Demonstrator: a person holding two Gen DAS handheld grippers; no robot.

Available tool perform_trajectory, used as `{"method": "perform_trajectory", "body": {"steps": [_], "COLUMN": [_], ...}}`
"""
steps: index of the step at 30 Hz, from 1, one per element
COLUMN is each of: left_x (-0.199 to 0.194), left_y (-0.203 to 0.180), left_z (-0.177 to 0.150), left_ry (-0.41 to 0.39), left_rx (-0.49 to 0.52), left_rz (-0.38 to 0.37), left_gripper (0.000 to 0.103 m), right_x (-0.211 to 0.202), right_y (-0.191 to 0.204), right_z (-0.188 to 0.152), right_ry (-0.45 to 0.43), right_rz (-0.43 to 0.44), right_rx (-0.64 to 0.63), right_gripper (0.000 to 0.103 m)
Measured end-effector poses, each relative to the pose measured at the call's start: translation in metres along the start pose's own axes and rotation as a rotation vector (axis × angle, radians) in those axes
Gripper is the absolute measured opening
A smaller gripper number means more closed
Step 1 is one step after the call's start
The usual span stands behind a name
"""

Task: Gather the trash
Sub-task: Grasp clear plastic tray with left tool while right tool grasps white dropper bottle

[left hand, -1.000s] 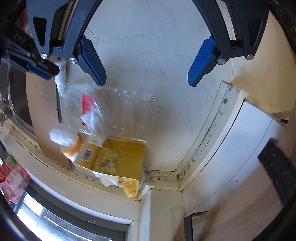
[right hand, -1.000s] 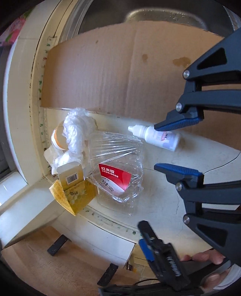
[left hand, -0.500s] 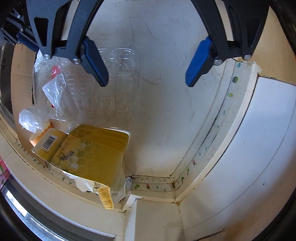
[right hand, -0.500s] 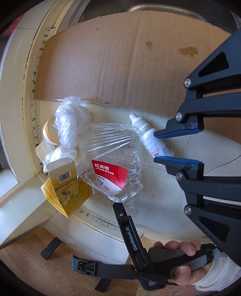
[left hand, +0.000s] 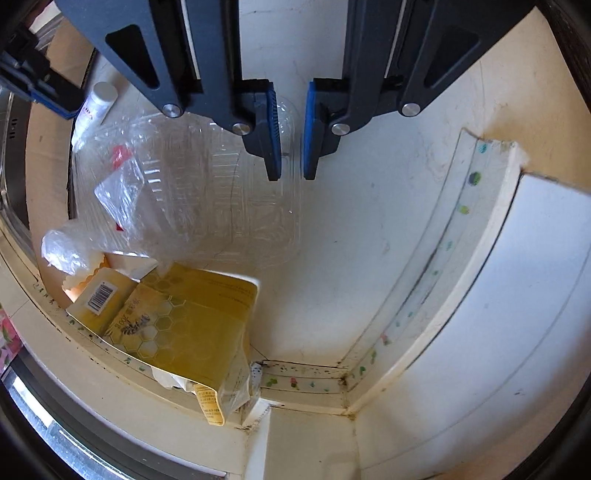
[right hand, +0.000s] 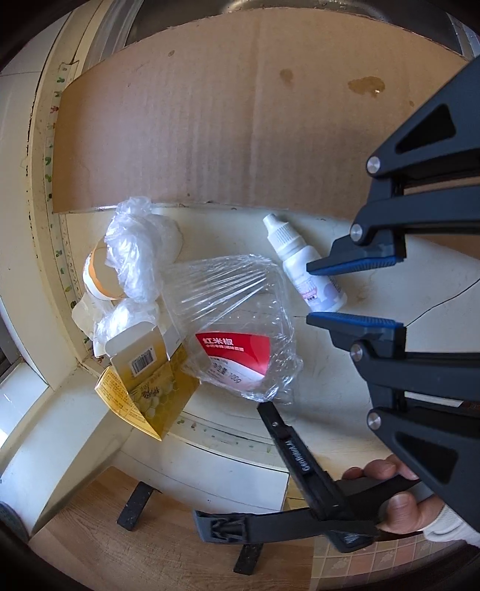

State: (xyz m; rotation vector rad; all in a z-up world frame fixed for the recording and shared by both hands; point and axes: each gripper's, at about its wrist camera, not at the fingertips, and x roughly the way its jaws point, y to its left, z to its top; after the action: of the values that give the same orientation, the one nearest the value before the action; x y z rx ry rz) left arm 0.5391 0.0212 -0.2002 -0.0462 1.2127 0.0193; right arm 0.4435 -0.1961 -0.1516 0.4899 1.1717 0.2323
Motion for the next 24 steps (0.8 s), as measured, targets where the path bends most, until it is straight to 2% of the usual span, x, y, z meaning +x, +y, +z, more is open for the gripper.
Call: {"method": "perform_trajectory", "body": {"steps": [5,13,17,24], "left_x": [-0.024,-0.056,-0.071,-0.097], "left_y": [0.012,0.026,0.036,0.055], "left_z": [-0.03,-0.075,-0.089,-0.117], "left_ry": [-0.054,-0.116,-0.131,-0.135], "left_rx": [-0.058,-0.109,-0.158,-0.186], "left_rz": [0.038,0.146,0.155,0.181], "left_gripper": [0.007,0.007,0.007,0.006], "right_x": [-0.002,0.005,0.018,0.033], "right_y": [-0.007,-0.009,-0.003,0.012], "right_z": [0.0,0.0,0.001,0.008], "right_ry": [0.009,0.037,0.06,0.068], "right_rz": [0.006,-0.052,-0.09,-0.13], "right_rx": [0.039,0.098,0.1,0.104], "right_gripper": [0.031,0.032,0.032,0.032]}}
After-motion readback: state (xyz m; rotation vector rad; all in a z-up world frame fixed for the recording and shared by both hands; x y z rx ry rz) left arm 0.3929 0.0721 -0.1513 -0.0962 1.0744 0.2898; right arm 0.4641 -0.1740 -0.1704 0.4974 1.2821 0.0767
